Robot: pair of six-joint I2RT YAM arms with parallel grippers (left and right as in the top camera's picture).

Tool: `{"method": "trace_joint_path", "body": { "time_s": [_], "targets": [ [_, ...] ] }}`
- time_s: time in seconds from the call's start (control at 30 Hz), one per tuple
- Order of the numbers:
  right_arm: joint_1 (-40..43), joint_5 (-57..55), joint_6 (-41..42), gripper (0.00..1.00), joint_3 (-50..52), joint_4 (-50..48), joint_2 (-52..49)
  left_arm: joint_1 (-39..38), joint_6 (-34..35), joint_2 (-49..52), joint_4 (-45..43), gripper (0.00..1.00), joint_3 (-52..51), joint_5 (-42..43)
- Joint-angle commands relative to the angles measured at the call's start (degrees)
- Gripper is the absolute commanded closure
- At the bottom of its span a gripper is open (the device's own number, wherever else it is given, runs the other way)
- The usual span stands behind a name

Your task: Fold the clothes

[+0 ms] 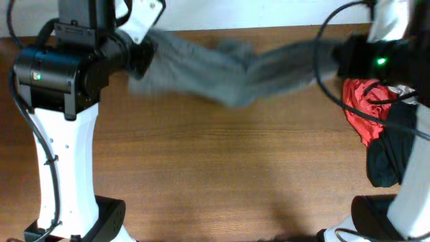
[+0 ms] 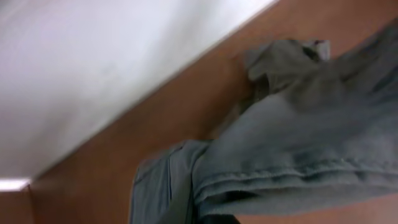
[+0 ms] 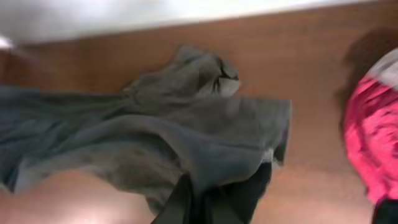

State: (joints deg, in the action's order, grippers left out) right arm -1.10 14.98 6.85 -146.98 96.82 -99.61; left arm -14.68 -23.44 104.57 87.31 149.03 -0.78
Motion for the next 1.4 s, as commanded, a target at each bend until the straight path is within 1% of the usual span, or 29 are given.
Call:
{"method": "trace_joint_path", "body": {
  "time_s": [0.0, 0.07, 0.17, 0.27, 0.4, 0.47, 0.57, 0.83, 0.93, 1.07, 1.17, 1.23, 1.3, 1.33, 1.37],
  "targets": [
    [-5.7, 0.0, -0.6, 0.96, 5.6, 0.5, -1.0, 0.0, -0.6, -0.5, 3.1, 0.92, 0.3, 0.6],
    [-9.5, -0.4, -0.7, 0.96, 9.4, 0.5, -1.0, 0.0, -0.6, -0.5, 5.1, 0.92, 0.3, 0.6],
    [-12.6, -2.8, -0.4, 0.96, 13.0, -0.3, -1.0, 0.0, -0.4, -0.4, 5.5, 0.92, 0.3, 0.9],
    [-13.9, -8.9, 4.4, 0.96, 15.0, -0.1, -1.0, 0.0, -0.4, -0.5, 6.2, 0.92, 0.3, 1.0],
    [-13.8, -13.4, 5.7, 0.96, 15.3, -1.1, -1.0, 0.1, 0.2, -0.5, 6.4, 0.92, 0.3, 1.1],
    [-13.4, -13.6, 5.7, 0.96, 15.3, -2.5, -1.0, 0.1, 0.7, -0.5, 4.8, 0.92, 0.3, 1.0],
    [-13.0, -13.6, 5.7, 0.96, 15.3, -3.4, -1.0, 0.2, 3.4, -0.5, 3.2, 0.92, 0.3, 1.1],
    [-13.1, -13.6, 5.9, 0.96, 15.3, -1.7, -1.0, 0.2, 6.1, -0.5, 3.2, 0.92, -0.3, 1.0],
    [-13.1, -13.5, 8.7, 0.96, 15.3, 0.5, -1.0, 0.2, 6.3, -0.5, 3.2, 0.92, -0.3, 1.0],
    [-13.6, -13.4, 11.0, 0.96, 16.4, 0.5, -1.0, 0.2, 6.3, -0.5, 3.2, 0.92, -0.3, 1.0],
    [-13.6, -13.4, 12.5, 0.96, 18.3, -0.2, -1.0, 0.2, 6.3, -0.5, 3.2, 0.91, -0.3, 1.0],
    [-13.6, -14.6, 16.1, 0.96, 20.5, -0.9, -1.0, 0.3, 6.3, -0.5, 3.2, 0.91, -0.3, 1.0],
    [-13.6, -14.6, 18.8, 0.96, 24.8, -2.8, -1.0, 1.0, 7.0, -0.5, 3.2, 0.90, -0.3, 1.0],
    [-13.6, -14.6, 19.3, 0.96, 26.8, -3.5, -1.0, 1.4, 7.7, -0.5, 3.2, 0.87, -0.3, 1.0],
    [-13.6, -14.6, 19.5, 0.96, 28.6, -4.2, -1.0, 1.9, 8.3, -0.5, 3.4, 0.87, -0.3, 1.0]
  ]
}}
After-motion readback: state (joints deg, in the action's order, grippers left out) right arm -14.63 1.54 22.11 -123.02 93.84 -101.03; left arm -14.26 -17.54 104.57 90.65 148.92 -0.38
